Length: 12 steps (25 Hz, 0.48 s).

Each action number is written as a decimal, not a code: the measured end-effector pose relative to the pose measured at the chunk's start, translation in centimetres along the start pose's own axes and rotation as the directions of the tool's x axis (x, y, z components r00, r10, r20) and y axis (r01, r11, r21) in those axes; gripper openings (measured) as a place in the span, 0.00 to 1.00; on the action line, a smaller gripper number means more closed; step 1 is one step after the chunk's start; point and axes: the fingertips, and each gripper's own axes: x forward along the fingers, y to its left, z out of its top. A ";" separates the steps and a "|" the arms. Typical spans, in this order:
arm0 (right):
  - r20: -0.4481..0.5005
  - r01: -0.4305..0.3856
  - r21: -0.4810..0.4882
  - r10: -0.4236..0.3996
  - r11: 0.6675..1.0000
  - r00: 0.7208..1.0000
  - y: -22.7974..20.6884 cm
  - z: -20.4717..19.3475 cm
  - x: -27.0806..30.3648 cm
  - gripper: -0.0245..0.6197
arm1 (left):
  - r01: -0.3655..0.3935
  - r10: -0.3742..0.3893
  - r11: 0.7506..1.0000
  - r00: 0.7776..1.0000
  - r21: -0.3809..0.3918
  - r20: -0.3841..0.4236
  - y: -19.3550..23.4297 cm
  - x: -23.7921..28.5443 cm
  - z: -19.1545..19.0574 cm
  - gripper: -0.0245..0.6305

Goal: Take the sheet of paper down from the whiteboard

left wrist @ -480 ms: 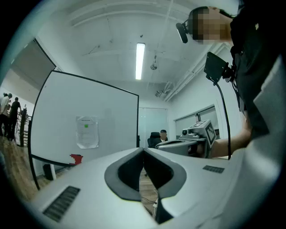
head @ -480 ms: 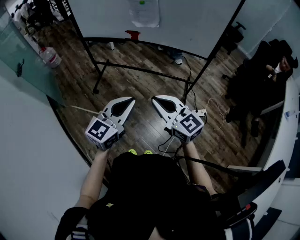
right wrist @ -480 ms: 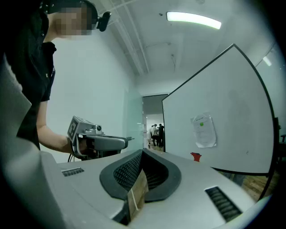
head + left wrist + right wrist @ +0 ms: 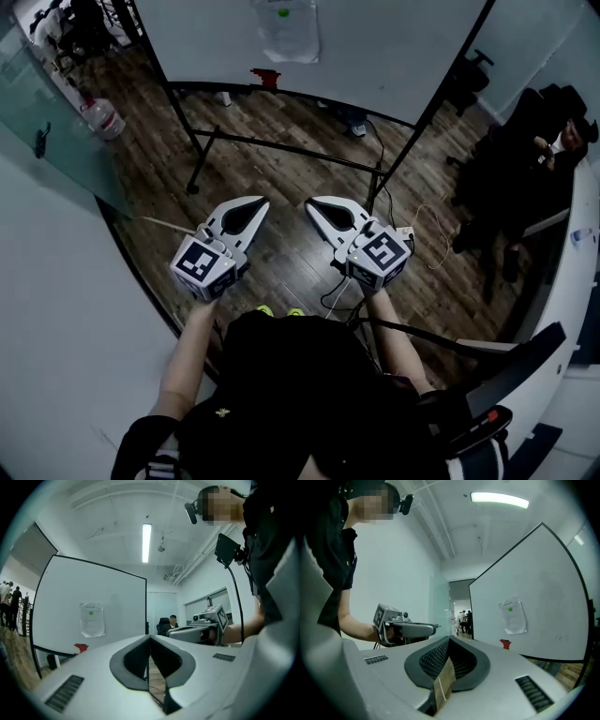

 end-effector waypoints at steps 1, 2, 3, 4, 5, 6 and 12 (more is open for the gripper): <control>-0.008 -0.002 -0.002 0.002 1.000 1.000 0.1 -0.2 0.0 0.06 | 0.000 -0.001 1.000 1.000 0.004 0.006 0.0 0.0 -0.1 0.07; -0.017 -0.001 -0.006 0.001 1.000 1.000 0.3 -0.3 0.0 0.06 | 0.000 0.000 1.000 1.000 0.010 0.013 0.0 -0.2 -0.2 0.07; -0.026 0.001 -0.011 -0.001 1.000 1.000 0.4 -0.4 0.1 0.06 | -0.001 0.000 1.000 1.000 0.015 0.016 0.0 -0.2 -0.4 0.07; -0.036 0.004 -0.015 -0.005 1.000 0.999 0.3 -0.4 0.1 0.06 | -0.002 0.002 1.000 1.000 0.016 0.014 -0.1 -0.1 -0.4 0.07; -0.045 0.009 -0.018 -0.009 1.000 0.999 -0.2 -0.5 0.1 0.06 | -0.003 0.003 1.000 1.000 0.012 0.008 -0.1 0.4 -0.2 0.07; -0.051 0.012 -0.019 -0.013 1.000 0.999 -0.9 -0.5 0.1 0.06 | -0.004 0.004 1.000 1.000 0.010 0.001 -0.1 1.0 0.0 0.07; -0.058 0.002 -0.026 -0.004 1.000 0.998 -1.9 -0.3 0.3 0.06 | -0.015 0.015 1.000 1.000 0.006 -0.002 -0.1 1.9 0.3 0.07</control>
